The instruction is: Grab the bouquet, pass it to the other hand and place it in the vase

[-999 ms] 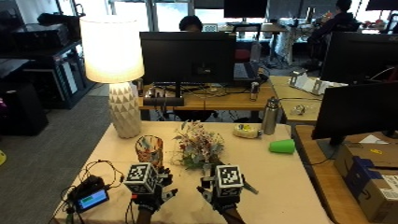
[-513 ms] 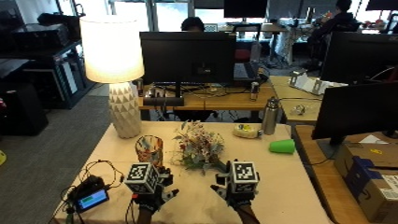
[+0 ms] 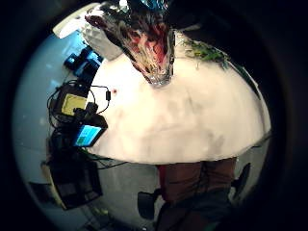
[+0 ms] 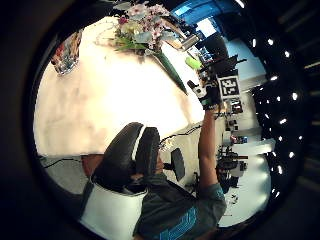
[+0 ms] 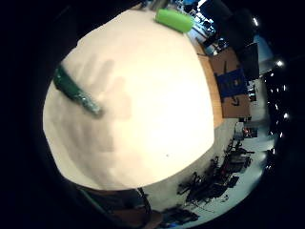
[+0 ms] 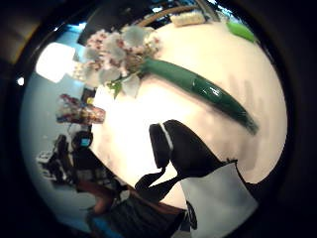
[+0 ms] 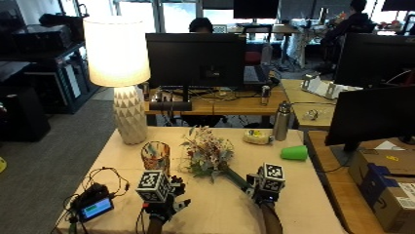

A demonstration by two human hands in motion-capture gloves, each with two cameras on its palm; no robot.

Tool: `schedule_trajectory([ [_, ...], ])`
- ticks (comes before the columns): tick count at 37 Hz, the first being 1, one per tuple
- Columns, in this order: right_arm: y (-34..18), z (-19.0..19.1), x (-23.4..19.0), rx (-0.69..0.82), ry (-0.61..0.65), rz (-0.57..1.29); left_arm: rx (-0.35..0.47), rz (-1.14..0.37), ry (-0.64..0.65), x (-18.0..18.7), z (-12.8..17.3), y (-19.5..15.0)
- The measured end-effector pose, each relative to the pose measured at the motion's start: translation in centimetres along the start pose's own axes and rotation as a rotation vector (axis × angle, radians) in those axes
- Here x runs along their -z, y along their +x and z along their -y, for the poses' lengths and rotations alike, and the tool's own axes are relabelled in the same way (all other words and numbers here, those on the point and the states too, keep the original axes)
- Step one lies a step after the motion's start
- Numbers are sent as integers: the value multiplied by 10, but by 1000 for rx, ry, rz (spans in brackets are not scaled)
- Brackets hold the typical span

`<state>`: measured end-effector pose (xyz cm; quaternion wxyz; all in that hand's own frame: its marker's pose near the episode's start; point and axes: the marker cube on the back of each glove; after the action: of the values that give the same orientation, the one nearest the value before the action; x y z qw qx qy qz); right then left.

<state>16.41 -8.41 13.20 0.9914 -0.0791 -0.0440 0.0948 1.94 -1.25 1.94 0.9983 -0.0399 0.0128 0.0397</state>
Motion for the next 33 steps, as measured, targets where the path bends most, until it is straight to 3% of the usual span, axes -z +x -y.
schedule_trajectory([
  [4,-4,14,-29,-10,-141,60,3,3,-10,-5,1,-1],
  [8,-3,37,-60,-41,-206,85,5,0,-22,-9,3,-2],
  [13,-14,31,-57,-48,-234,124,11,-4,-36,-13,3,-4],
  [18,-18,54,-73,-33,-166,59,12,-7,-40,-17,5,-7],
  [24,-31,51,-55,-21,-81,-160,8,-13,-42,-19,4,-6],
  [33,-43,51,-48,-7,-32,-221,14,-15,-47,-18,5,-9],
])
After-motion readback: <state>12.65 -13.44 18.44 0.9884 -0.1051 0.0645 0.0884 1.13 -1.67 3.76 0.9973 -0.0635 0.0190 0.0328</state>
